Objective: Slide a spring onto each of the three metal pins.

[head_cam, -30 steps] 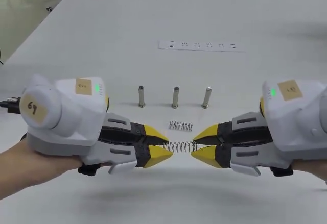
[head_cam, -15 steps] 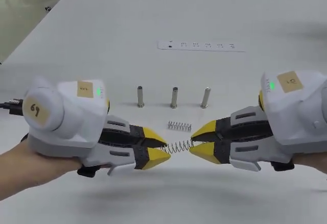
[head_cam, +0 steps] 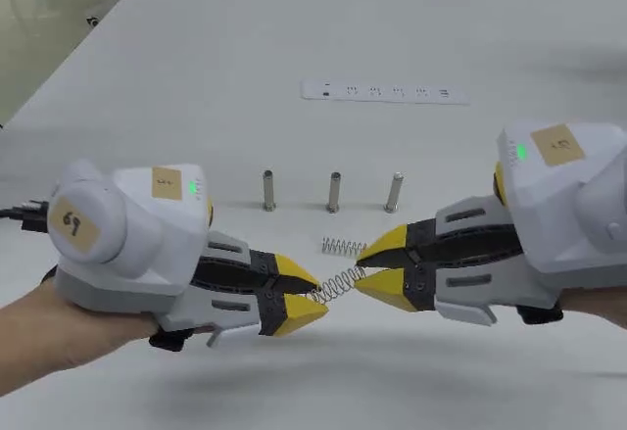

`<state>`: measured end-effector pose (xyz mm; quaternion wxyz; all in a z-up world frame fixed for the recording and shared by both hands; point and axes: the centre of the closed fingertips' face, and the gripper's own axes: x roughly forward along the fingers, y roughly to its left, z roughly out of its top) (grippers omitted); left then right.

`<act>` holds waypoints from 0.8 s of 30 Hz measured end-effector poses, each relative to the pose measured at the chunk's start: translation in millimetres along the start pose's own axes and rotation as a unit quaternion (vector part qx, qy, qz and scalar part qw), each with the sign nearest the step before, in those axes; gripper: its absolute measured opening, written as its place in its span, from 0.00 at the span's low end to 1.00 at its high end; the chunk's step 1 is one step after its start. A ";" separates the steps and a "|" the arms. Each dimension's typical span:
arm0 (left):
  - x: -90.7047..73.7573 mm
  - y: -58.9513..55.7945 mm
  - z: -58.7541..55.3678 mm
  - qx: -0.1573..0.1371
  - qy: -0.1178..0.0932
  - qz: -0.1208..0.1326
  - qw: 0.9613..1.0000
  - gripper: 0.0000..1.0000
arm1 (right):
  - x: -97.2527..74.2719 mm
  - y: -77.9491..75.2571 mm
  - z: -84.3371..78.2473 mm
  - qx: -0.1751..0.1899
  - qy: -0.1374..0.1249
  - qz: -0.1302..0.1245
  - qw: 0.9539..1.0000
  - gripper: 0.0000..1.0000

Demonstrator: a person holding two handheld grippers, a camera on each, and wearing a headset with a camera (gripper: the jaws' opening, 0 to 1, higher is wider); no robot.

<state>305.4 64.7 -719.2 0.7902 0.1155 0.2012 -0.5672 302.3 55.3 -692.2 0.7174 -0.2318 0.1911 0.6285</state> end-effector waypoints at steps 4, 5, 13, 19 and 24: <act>0.1 -1.7 -0.6 -0.001 0.000 -0.001 1.000 0.02 | 0.9 0.8 5.5 -0.006 -0.003 0.001 1.000 0.07; 0.2 -1.8 -0.9 0.000 0.000 -0.001 1.000 0.02 | 1.3 1.0 6.5 -0.006 -0.004 0.002 1.000 0.07; -0.3 -3.2 -1.7 -0.003 0.000 0.000 1.000 0.02 | 3.6 2.0 11.2 -0.028 0.000 0.003 1.000 0.08; -0.7 -2.4 -1.5 -0.003 -0.002 0.003 1.000 0.02 | 5.0 1.9 13.8 -0.039 0.003 0.003 0.999 0.08; -1.5 -1.2 -2.2 -0.004 -0.003 0.005 1.000 0.01 | 6.9 2.0 15.6 -0.046 0.004 0.004 0.999 0.08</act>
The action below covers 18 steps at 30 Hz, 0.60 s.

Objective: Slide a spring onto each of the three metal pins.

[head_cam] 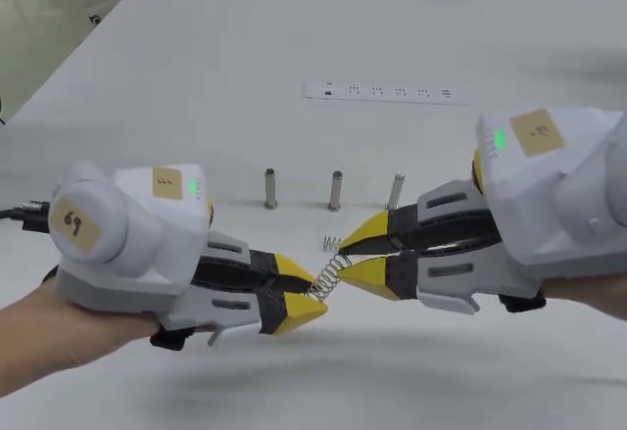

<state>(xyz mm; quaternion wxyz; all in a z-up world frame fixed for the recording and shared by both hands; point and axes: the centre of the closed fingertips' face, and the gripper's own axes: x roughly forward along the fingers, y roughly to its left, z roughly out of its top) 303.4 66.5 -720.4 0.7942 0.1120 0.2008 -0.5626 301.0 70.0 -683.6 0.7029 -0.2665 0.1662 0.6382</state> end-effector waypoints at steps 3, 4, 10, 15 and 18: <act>-0.3 0.2 -0.6 0.001 0.000 0.000 1.000 0.01 | 0.8 0.1 0.1 -0.001 0.001 0.001 1.000 0.08; -0.3 0.2 -0.6 0.001 0.000 0.000 1.000 0.01 | 0.8 0.4 0.3 -0.003 0.001 0.001 1.000 0.08; 1.2 -0.8 -0.4 0.002 -0.001 0.001 1.000 0.01 | 0.3 0.0 -1.2 -0.013 0.007 0.001 1.000 0.08; 2.3 -0.8 0.6 0.000 -0.002 0.001 1.000 0.01 | 0.0 0.3 -0.1 -0.017 0.009 0.001 1.000 0.08; 2.3 -0.1 1.2 0.001 -0.003 0.002 1.000 0.01 | -0.1 0.6 1.1 -0.018 0.008 0.000 1.000 0.08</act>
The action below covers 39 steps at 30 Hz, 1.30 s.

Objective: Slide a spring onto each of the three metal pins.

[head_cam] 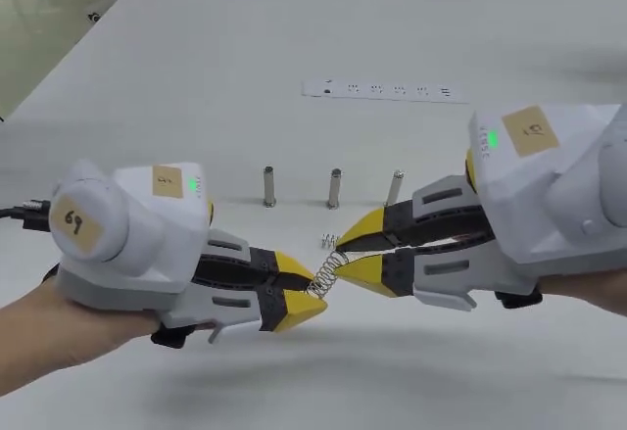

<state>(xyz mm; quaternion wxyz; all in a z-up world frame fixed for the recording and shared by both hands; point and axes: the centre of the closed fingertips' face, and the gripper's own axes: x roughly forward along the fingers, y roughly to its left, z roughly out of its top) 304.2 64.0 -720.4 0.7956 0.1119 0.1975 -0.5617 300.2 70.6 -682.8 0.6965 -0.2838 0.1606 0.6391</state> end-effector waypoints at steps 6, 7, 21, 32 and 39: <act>0.6 0.3 -0.5 0.001 0.000 0.001 1.000 0.01 | 0.2 0.6 0.4 -0.003 0.003 0.000 1.000 0.08; 0.8 0.5 -0.7 0.001 0.000 0.002 1.000 0.01 | 0.1 0.9 0.1 -0.004 0.004 0.000 1.000 0.08; 4.3 -2.3 -1.5 0.008 0.001 -0.007 1.000 0.01 | -3.4 3.6 0.2 -0.022 0.031 0.038 0.999 0.17; 6.1 -6.6 -4.6 0.018 0.008 -0.020 1.000 0.01 | 3.4 8.7 -15.7 -0.051 0.092 0.123 0.987 0.14; 6.7 -8.6 -4.7 0.021 0.011 -0.025 0.999 0.01 | 9.1 12.2 -17.3 -0.059 0.104 0.142 0.983 0.13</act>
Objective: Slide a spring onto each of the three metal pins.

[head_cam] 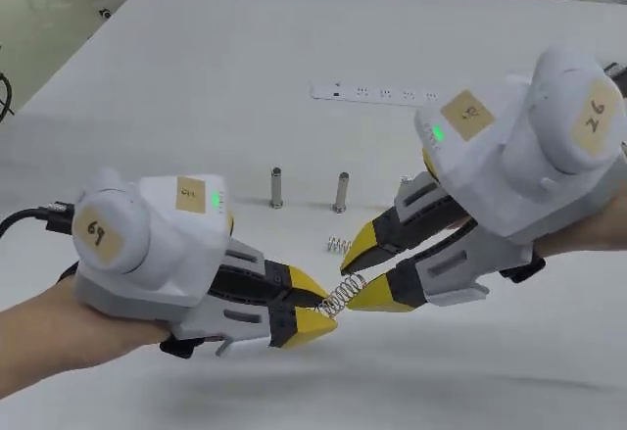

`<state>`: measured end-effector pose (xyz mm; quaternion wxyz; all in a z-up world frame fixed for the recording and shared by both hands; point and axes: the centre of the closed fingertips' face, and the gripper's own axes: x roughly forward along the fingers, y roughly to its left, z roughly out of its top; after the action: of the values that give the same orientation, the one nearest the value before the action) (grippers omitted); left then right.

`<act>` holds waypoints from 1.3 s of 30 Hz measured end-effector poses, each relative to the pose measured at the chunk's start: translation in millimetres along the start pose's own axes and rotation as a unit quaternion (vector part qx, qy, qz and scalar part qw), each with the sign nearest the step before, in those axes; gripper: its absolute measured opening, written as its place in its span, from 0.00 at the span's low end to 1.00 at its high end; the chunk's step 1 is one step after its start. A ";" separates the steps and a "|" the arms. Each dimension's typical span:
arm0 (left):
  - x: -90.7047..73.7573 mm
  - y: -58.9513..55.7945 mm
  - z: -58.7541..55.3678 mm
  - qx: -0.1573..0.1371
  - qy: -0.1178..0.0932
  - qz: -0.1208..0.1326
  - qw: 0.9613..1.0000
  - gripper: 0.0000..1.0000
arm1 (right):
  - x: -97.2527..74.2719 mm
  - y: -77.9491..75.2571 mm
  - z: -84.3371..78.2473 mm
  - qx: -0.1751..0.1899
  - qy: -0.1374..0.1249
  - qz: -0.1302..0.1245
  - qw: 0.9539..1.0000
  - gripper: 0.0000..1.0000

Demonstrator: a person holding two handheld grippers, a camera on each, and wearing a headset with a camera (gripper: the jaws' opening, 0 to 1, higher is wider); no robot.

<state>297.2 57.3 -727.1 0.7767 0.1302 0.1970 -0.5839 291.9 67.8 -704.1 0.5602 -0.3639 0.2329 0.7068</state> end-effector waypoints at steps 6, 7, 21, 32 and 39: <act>1.7 -2.7 0.0 0.005 0.003 -0.006 1.000 0.01 | 4.7 6.8 -3.5 -0.005 0.009 0.013 1.000 0.11; 2.1 -2.9 0.2 0.005 0.003 -0.007 1.000 0.01 | 5.2 7.7 -3.8 -0.006 0.011 0.013 1.000 0.11; 4.9 -7.6 1.3 0.010 0.006 -0.017 1.000 0.01 | 9.5 14.3 -5.9 -0.005 0.018 0.023 1.000 0.09; 5.6 -7.5 0.2 0.004 0.007 -0.012 1.000 0.02 | 9.6 14.8 -7.3 -0.004 0.022 0.022 1.000 0.08; 5.2 -8.1 -1.3 -0.006 0.004 -0.003 1.000 0.02 | 11.5 14.6 -7.6 -0.008 0.028 0.027 0.999 0.08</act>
<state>290.4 51.1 -730.5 0.7752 0.1267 0.2039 -0.5844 278.5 65.5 -718.9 0.5313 -0.3818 0.2528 0.7127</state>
